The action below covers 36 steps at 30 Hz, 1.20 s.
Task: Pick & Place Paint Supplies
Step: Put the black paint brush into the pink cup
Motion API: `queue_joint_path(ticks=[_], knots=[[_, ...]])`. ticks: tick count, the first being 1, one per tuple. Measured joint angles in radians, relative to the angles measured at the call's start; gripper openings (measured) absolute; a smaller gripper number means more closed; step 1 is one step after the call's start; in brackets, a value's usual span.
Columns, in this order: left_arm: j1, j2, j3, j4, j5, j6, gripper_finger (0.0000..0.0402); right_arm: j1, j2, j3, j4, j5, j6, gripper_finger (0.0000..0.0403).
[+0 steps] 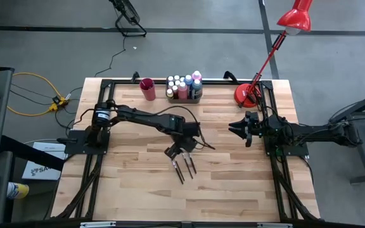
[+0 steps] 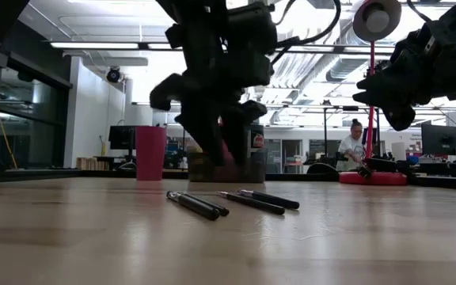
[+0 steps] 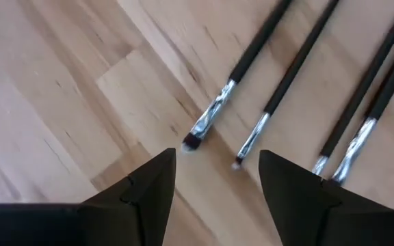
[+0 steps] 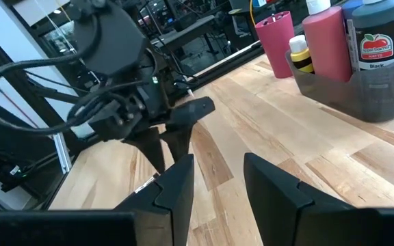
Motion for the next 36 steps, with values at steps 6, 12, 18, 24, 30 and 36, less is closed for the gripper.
queue_joint_path(ticks=[6,12,18,24,30,36], knots=[[0.006,0.013,0.0,0.011,-0.045,0.195,0.0203,0.0,0.0,0.0,0.0,0.0,0.0,0.0122],[0.007,0.023,0.001,0.048,-0.061,0.347,0.0203,0.0,0.0,0.0,0.0,0.0,0.0,0.0122],[0.006,0.038,0.0,0.083,-0.063,0.434,0.0203,0.0,0.0,0.0,0.0,0.0,0.0,0.0122],[0.006,0.038,0.001,0.118,-0.085,0.482,0.0203,0.0,0.0,0.0,0.0,0.0,0.0,0.0122],[0.006,0.046,0.001,0.133,-0.087,0.51,0.0203,0.0,0.0,0.0,0.0,0.0,0.0,0.0122],[0.006,0.077,0.003,0.149,-0.096,0.519,0.0203,0.0,0.0,0.0,0.0,0.0,0.0,0.0122]])
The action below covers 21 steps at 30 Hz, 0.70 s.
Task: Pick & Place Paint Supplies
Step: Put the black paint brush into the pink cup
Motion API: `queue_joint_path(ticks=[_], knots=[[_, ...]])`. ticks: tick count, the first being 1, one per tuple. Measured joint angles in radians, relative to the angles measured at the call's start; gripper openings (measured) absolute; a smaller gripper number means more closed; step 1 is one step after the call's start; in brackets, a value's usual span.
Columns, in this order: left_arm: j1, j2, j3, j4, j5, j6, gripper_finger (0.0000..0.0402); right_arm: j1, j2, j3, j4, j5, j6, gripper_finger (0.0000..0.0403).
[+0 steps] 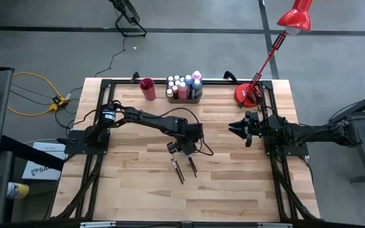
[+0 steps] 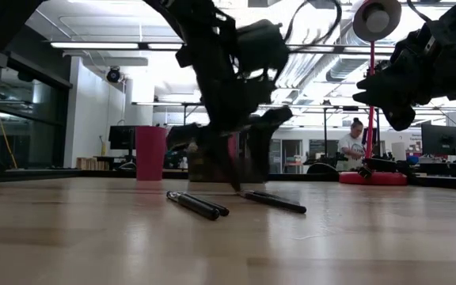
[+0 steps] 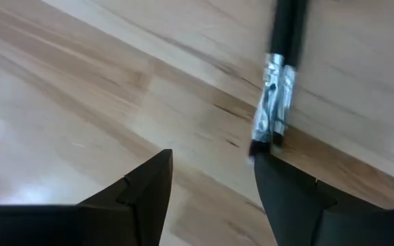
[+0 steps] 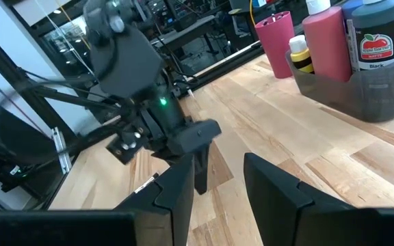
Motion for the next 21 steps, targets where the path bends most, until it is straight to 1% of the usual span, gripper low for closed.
queue_joint_path(ticks=[21], knots=[[-0.002,0.008,-0.001,-0.042,-0.005,0.049,0.0203,0.0,0.0,0.0,0.0,0.0,0.0,0.0122]])
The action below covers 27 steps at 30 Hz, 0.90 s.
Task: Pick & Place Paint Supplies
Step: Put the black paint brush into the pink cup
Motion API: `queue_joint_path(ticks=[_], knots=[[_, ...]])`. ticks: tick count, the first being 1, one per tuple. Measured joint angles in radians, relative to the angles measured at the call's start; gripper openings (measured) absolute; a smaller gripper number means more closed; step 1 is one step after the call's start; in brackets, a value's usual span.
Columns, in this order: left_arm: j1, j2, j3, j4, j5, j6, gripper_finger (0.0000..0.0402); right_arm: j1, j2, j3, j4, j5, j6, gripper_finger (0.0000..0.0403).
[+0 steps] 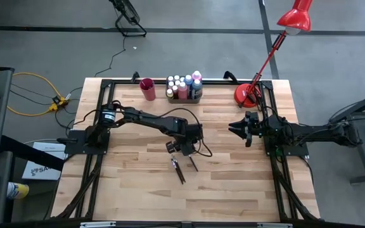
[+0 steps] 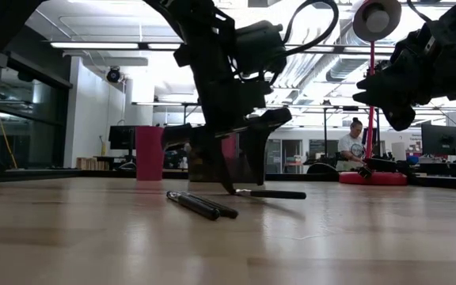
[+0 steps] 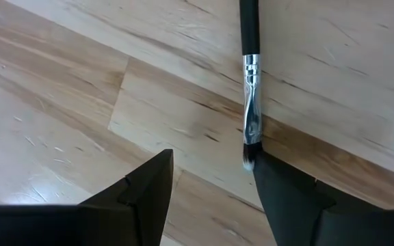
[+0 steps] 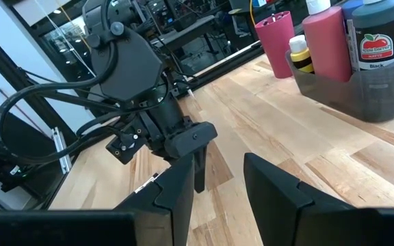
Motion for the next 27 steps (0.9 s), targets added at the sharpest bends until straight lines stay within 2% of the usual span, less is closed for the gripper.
queue_joint_path(ticks=[6,19,23,27], knots=[[-0.006,-0.002,0.0,-0.043,0.004,-0.002,0.0187,0.0,0.0,0.0,0.0,0.0,0.0,0.0122],[-0.012,0.003,0.0,-0.09,0.019,-0.026,0.0041,0.0,0.0,0.0,0.0,0.0,0.0,0.0122],[-0.013,0.008,0.0,-0.106,0.03,-0.026,0.0009,0.0,0.0,0.0,0.0,0.0,0.0,0.0122],[-0.018,0.019,0.002,-0.112,0.038,-0.042,0.0003,0.0,0.0,0.0,0.0,0.0,0.0,0.0122]])
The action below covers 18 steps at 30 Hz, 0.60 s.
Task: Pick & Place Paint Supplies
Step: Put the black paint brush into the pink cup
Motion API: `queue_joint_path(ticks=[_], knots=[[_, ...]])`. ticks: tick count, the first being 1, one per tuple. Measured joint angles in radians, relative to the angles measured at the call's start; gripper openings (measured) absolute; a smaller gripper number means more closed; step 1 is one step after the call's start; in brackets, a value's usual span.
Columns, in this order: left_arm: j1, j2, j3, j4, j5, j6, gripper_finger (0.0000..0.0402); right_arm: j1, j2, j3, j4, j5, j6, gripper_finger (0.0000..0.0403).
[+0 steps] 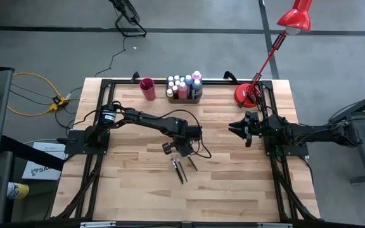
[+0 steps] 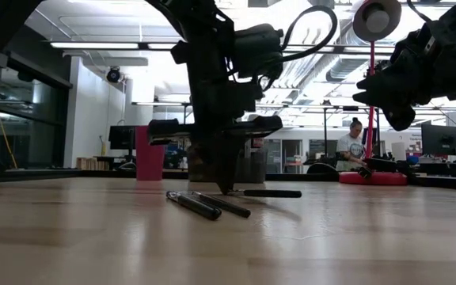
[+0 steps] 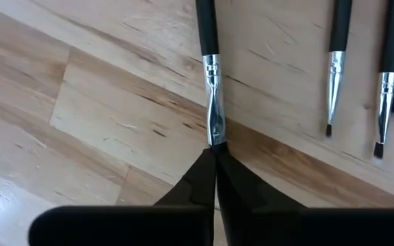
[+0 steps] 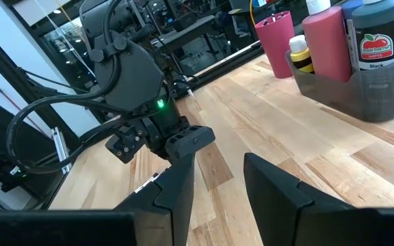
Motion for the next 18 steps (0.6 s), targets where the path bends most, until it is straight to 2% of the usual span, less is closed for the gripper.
queue_joint_path(ticks=[5,18], knots=[[0.0,0.003,0.011,-0.016,0.003,-0.058,0.0001,0.0,0.0,0.0,0.0,0.0,0.0,0.0122],[0.0,0.011,0.216,-0.225,0.004,-0.166,0.0,0.0,0.0,0.0,0.0,0.0,0.0,0.0122]])
